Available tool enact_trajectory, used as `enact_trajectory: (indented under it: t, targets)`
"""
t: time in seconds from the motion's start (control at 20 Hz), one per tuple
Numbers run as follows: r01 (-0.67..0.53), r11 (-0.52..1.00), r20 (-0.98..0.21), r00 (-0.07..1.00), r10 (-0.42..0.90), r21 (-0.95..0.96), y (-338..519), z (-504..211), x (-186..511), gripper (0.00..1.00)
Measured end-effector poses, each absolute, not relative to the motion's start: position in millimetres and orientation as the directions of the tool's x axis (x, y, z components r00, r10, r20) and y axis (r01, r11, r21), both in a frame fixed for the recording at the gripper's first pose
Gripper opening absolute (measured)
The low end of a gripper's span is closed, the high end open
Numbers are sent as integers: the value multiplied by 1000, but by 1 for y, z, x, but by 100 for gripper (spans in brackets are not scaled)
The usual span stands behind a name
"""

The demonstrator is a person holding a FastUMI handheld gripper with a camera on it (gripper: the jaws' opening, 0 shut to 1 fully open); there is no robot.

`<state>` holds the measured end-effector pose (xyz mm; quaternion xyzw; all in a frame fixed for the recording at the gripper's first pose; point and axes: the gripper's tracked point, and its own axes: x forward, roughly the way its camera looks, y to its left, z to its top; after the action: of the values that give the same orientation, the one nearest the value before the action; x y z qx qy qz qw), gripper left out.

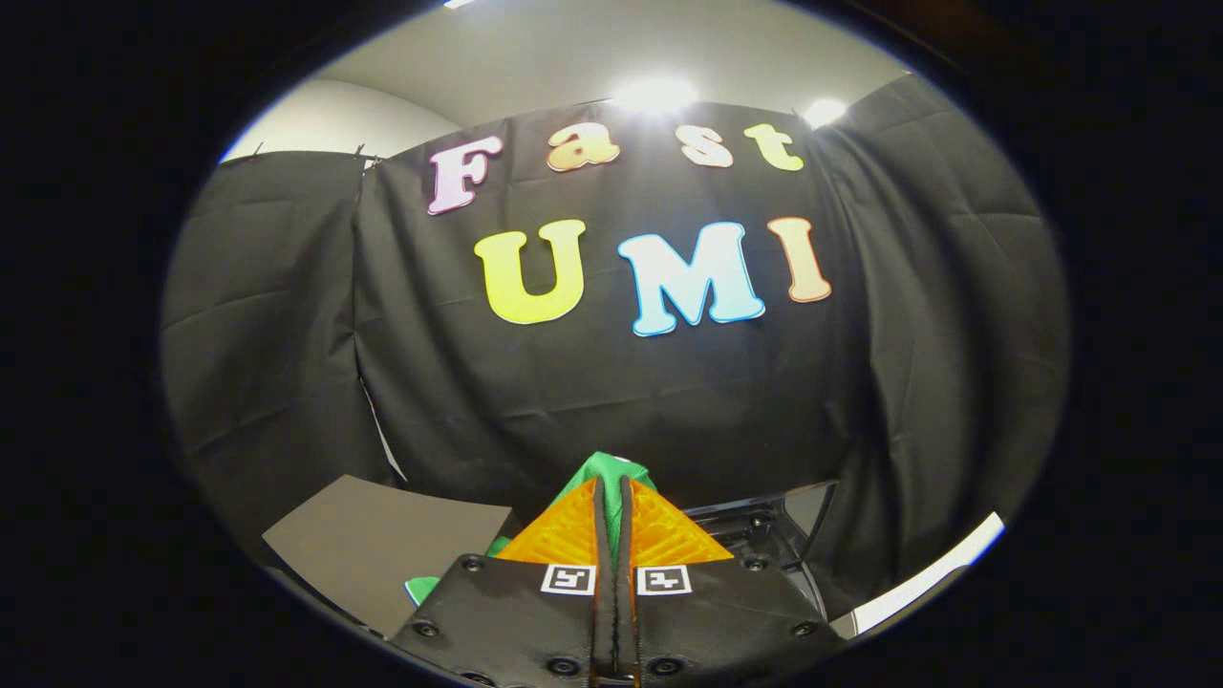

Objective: Put the clothes into the washing machine and then close the washing machine lid.

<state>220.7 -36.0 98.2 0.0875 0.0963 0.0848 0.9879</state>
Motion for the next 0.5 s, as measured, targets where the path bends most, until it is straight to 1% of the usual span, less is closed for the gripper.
enact_trajectory:
  t: [0.25, 0.5]
  targets:
    - [-121, 976, -216, 963, 160, 182, -64, 66, 228, 2]
    - [-94, 983, -308, 941, 139, 157, -87, 13, 230, 2]
